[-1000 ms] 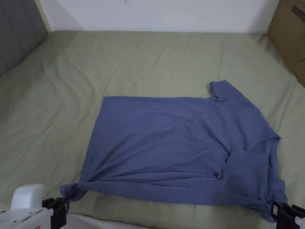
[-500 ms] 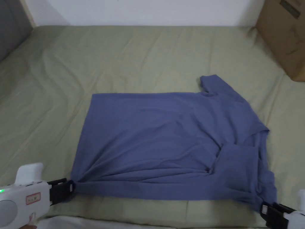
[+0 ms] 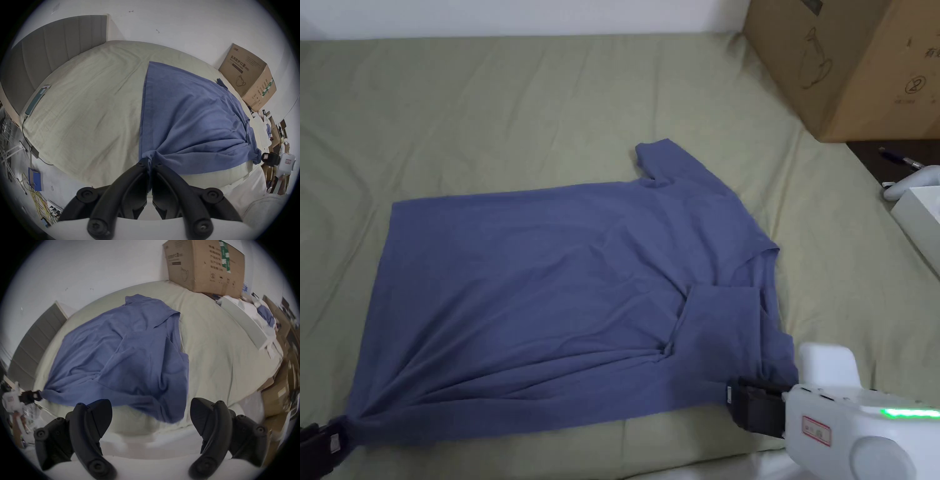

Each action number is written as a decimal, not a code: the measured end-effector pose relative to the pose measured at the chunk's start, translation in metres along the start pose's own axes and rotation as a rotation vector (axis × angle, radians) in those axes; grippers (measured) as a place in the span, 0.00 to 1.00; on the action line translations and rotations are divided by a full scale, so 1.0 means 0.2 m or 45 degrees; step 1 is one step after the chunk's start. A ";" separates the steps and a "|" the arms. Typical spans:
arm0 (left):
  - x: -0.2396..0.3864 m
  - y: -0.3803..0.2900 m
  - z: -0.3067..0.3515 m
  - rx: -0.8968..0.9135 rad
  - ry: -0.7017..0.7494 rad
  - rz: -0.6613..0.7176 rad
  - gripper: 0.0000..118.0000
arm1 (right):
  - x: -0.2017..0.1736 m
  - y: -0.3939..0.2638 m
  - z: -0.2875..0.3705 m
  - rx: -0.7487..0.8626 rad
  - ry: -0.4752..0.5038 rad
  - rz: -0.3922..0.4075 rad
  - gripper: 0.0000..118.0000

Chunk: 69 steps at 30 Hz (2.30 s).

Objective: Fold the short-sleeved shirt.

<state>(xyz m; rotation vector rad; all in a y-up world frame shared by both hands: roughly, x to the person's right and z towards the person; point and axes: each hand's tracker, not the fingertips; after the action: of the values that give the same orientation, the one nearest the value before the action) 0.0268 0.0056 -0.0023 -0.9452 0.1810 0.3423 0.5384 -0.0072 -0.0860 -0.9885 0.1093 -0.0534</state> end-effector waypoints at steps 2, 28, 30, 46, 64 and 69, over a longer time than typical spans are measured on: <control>0.01 0.00 0.00 -0.004 -0.004 0.007 0.02 | -0.03 0.01 -0.06 0.010 -0.036 0.124 0.84; 0.21 0.71 -0.35 0.038 -0.015 -0.162 0.02 | 0.09 0.73 -0.28 0.078 0.109 -0.072 0.08; 0.26 0.73 -0.51 -0.032 0.095 -0.220 0.10 | 0.08 0.75 -0.42 -0.005 0.041 -0.059 0.10; 0.09 0.31 -0.14 0.019 -0.049 0.059 0.02 | 0.13 0.36 0.03 0.145 0.110 -0.069 0.00; 0.11 0.33 -0.58 -0.185 0.049 0.040 0.92 | 0.18 0.26 -0.03 0.058 0.086 -0.149 0.00; 0.13 0.33 -0.51 -0.132 0.119 0.042 0.56 | 0.25 0.29 -0.13 0.032 0.018 -0.113 0.98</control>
<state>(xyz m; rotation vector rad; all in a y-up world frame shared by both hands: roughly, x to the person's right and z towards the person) 0.0261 -0.0379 -0.1187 -1.0625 0.2665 0.3411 0.5845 -0.0020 -0.1518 -0.9680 0.0775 -0.1429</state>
